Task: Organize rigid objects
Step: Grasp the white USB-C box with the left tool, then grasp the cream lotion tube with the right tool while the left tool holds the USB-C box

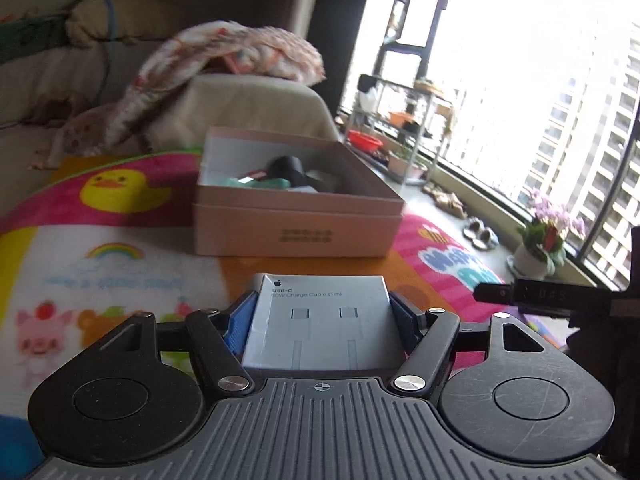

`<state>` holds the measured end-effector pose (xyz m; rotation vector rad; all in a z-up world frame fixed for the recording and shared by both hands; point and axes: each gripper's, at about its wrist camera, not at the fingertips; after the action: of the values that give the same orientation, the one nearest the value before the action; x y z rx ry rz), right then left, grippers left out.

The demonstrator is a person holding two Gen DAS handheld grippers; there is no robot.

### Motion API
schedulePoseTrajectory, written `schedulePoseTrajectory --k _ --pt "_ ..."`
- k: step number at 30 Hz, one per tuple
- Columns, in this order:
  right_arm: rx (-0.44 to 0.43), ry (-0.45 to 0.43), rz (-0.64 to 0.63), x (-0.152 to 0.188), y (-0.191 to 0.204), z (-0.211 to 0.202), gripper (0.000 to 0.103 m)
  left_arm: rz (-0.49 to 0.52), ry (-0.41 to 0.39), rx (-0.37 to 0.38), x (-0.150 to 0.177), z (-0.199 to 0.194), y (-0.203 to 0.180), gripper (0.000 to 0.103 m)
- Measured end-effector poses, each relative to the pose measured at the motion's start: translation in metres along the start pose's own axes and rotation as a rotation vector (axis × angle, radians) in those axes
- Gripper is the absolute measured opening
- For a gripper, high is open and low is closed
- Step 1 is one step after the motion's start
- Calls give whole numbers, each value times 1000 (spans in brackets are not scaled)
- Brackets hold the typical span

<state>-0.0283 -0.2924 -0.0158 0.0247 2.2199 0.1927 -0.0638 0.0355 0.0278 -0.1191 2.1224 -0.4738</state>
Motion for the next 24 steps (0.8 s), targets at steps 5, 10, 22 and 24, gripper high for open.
schedulePoseTrajectory --k 5,10,22,24 --pt "-27 36 -161 -4 37 3 99 -108 -45 -140 -5 -35 60 74" --pt "-196 60 -358 -1 118 -1 99 -204 -18 -164 7 -41 91 74" --pt "-273 140 -620 1 231 30 51 -216 -22 -108 20 -56 100 74" --pt "-301 154 -660 0 230 22 37 -214 -15 -90 22 -57 99 74"
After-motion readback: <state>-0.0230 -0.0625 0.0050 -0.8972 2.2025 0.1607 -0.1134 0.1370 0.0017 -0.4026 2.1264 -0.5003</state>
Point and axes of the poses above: each gripper's, at about its wrist camera, not at the fingertips, and z roughly the way its jaws point, y to its left, x to its underside, and after that the axes turned 11 degrees about -z, right-handed
